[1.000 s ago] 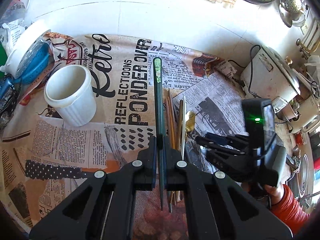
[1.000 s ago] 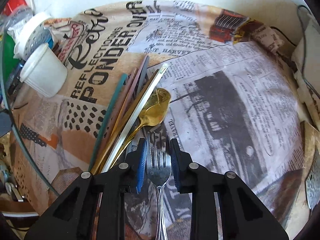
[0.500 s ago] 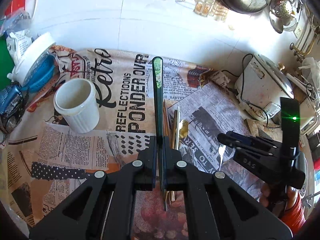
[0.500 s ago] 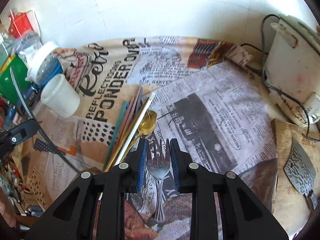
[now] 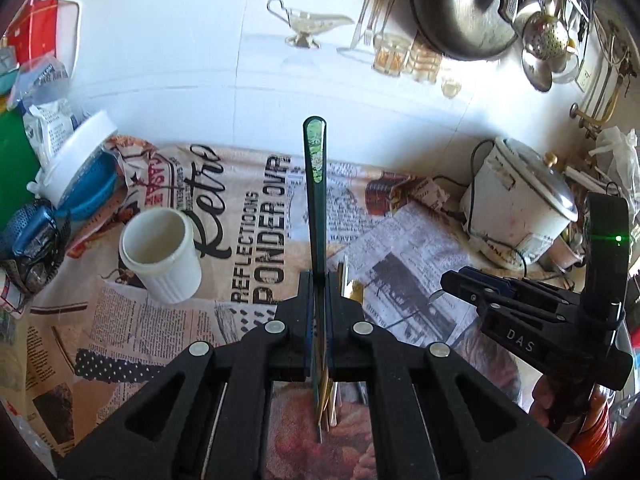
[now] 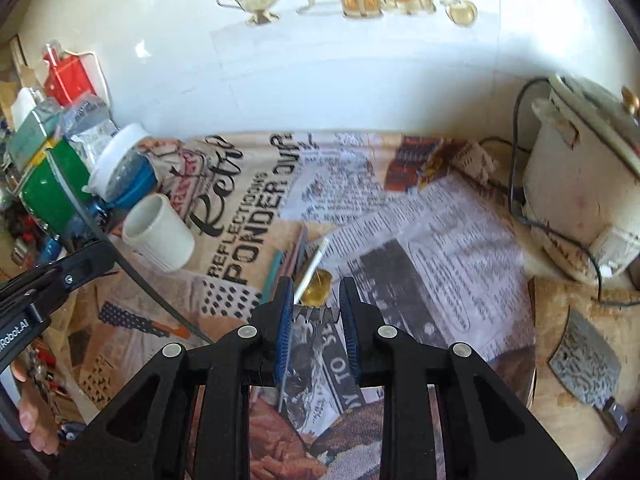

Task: Organize utensils
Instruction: 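Lift the fork and chopstick with both grippers and carry them toward the white cup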

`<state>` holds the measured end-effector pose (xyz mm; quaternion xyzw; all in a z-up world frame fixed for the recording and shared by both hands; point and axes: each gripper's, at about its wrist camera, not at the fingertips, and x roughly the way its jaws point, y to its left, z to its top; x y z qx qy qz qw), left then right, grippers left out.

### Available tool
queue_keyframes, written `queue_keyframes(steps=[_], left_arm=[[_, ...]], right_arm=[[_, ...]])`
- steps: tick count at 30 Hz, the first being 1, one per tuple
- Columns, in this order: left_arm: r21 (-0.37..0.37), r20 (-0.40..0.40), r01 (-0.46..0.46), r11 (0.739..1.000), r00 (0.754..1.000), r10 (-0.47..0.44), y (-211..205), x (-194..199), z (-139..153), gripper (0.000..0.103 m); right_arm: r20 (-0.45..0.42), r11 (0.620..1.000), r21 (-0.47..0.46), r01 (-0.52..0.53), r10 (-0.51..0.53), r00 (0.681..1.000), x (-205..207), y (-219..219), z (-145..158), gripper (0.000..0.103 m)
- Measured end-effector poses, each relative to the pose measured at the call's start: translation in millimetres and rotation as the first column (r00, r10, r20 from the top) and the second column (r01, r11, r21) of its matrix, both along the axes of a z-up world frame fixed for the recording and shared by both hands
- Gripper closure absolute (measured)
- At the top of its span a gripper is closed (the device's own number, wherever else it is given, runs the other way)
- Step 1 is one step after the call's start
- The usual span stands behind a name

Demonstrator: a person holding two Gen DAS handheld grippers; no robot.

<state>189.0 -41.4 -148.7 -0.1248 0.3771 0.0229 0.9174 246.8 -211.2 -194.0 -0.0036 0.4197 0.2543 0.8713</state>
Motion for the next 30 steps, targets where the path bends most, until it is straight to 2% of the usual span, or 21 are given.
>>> queue_keyframes(steps=[9, 17, 24, 30], left_arm=[[0.001, 0.075, -0.089, 0.996, 0.993, 0.089, 15.8, -5.2, 30.3, 0.100], [0.014, 0.137, -0.156, 0.988, 0.979, 0.152, 53.8, -19.3, 53.4, 0.100], [0.033, 0.181, -0.149, 0.988, 0.974, 0.140, 96.0, -26.1, 70.0, 0.100], [0.034, 0.204, -0.127, 0.991, 0.972, 0.118, 131.6, -28.2, 77.9, 0.100]], right_arm=[[0.054, 0.995, 0.045, -0.084, 0.081, 0.995, 5.9, 15.4, 33.5, 0.082], [0.124, 0.985, 0.081, -0.153, 0.142, 0.982, 1.0, 48.8, 63.7, 0.082], [0.192, 0.982, 0.102, -0.161, 0.139, 0.972, -6.3, 89.5, 89.0, 0.082], [0.213, 0.981, 0.109, -0.157, 0.132, 0.968, -8.6, 126.9, 101.0, 0.082]])
